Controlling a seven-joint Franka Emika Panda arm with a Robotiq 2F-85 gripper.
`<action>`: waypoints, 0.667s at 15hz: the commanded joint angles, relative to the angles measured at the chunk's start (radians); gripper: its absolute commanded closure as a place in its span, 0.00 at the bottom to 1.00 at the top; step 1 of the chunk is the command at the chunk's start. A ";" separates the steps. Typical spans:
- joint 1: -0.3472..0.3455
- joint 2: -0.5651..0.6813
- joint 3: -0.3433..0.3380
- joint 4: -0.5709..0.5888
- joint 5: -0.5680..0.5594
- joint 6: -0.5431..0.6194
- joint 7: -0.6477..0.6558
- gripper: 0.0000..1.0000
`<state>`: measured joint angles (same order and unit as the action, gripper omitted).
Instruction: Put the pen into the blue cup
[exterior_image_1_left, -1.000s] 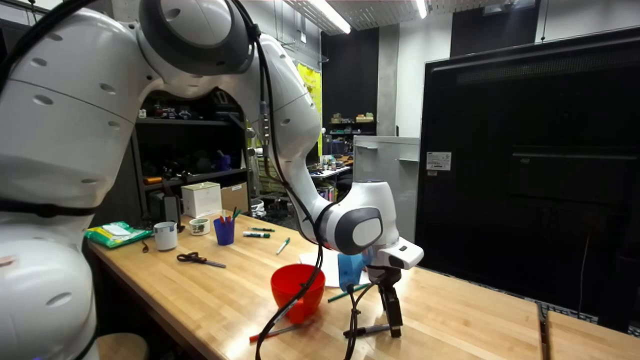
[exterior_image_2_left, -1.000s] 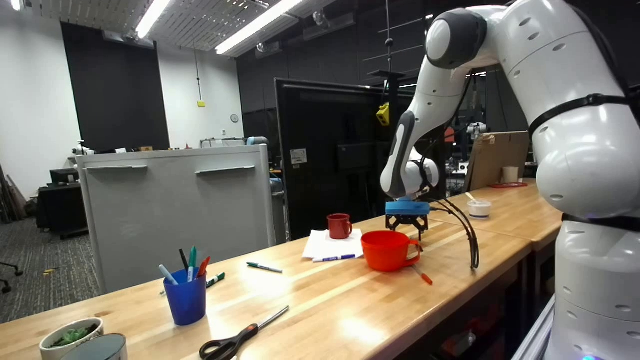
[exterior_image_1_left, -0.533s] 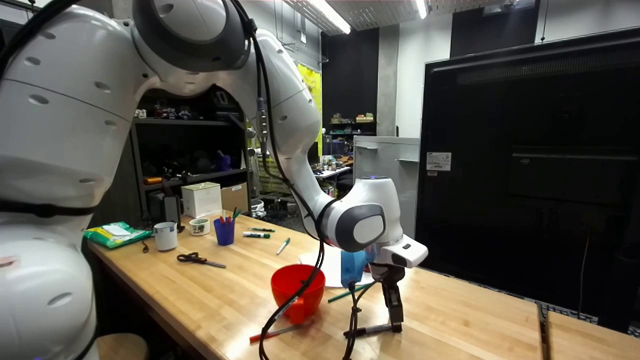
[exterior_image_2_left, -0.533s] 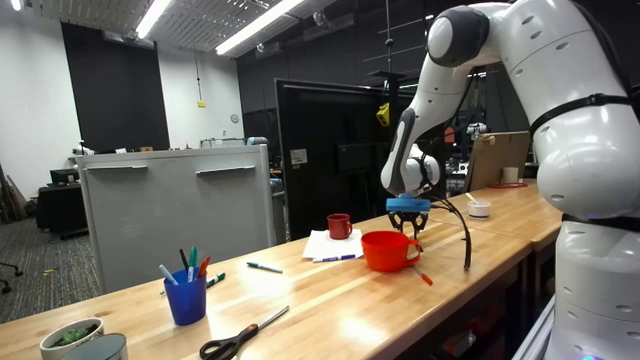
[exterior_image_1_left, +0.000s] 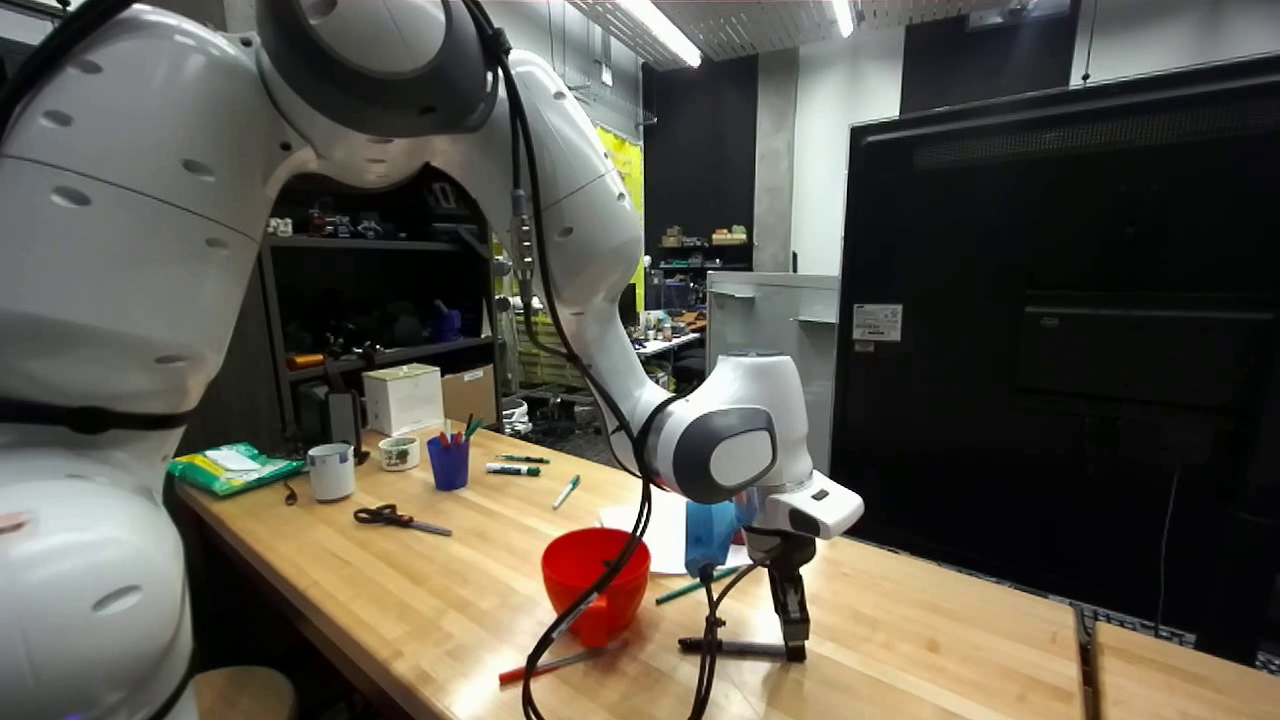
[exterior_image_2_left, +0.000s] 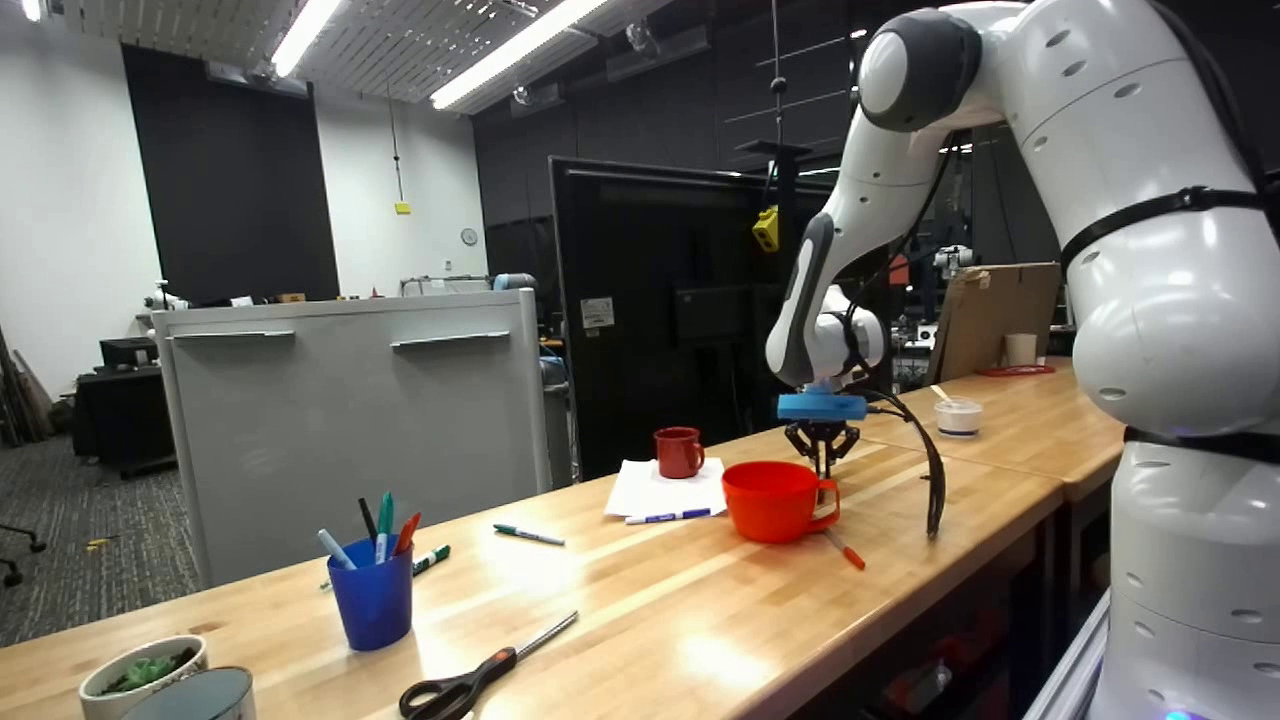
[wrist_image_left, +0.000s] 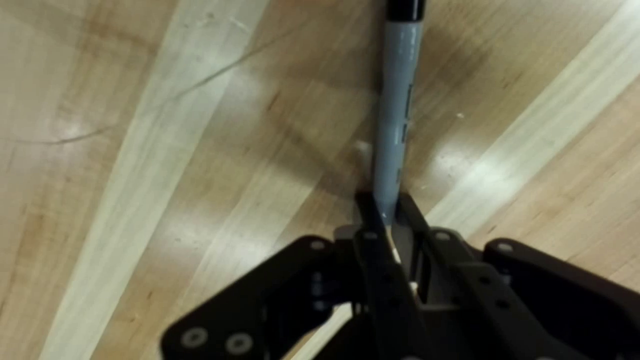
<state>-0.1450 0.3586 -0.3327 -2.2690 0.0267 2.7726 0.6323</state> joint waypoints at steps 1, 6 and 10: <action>0.033 0.020 -0.027 0.003 -0.008 0.039 0.011 0.97; 0.106 0.000 -0.109 -0.009 -0.077 0.096 0.061 0.97; 0.162 -0.033 -0.171 -0.023 -0.123 0.128 0.073 0.97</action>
<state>-0.0319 0.3678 -0.4550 -2.2655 -0.0583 2.8815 0.6830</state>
